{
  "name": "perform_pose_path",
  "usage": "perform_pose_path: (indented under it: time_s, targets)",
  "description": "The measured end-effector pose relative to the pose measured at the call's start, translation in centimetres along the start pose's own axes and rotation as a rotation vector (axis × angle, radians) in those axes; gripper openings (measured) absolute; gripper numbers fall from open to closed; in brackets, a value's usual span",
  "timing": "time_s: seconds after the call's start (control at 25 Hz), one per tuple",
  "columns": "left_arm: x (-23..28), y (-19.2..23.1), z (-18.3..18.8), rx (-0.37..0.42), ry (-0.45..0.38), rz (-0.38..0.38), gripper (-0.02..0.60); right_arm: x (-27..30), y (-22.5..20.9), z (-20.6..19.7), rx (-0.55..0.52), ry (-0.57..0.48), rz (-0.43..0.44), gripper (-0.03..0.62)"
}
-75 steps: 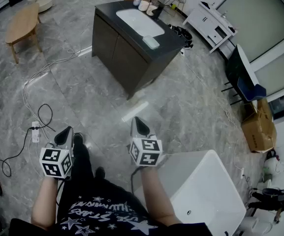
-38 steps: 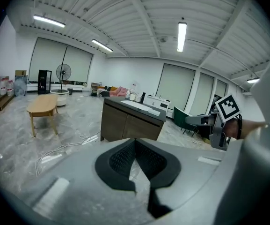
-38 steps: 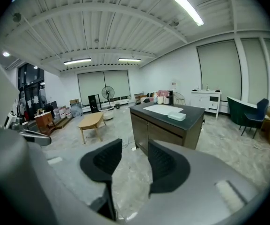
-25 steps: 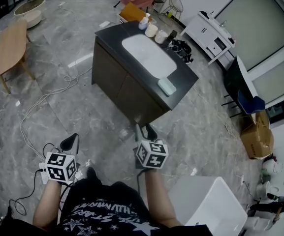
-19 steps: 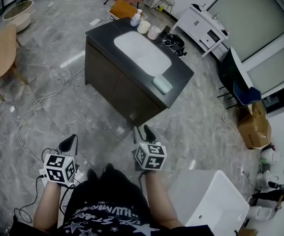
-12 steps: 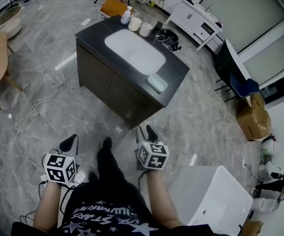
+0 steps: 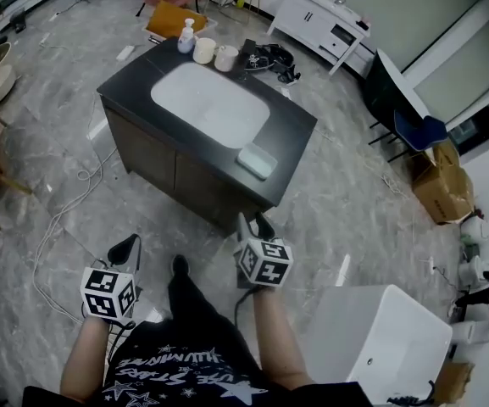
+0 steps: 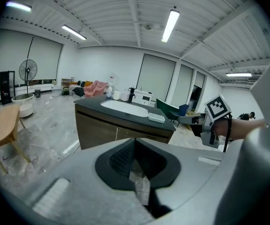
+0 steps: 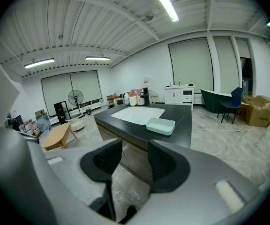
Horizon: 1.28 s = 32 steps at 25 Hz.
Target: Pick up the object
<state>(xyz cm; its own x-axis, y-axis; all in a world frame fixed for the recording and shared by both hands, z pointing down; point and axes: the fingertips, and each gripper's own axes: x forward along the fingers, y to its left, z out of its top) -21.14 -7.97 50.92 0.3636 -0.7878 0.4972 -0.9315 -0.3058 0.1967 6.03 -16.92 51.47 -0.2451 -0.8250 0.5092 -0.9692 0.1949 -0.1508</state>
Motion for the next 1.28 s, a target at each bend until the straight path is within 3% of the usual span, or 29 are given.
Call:
perform_pose_path:
  time_s: [0.24,0.76,1.28]
  targets:
    - [6.9,-0.2,4.7,0.031,0.021,-0.041,0.008,4.7,-4.1,3.0,0.041,0.009,-0.044,0.179]
    - [21.4,-2.2,11.4,0.109,0.080,-0.145,0.008,13.1,-14.9,5.9,0.178,0.044,-0.183,0.179]
    - [27.0,-1.3,14.3,0.172,0.120,-0.217,0.008,16.9,-16.3,5.5,0.245,0.105,-0.245,0.147]
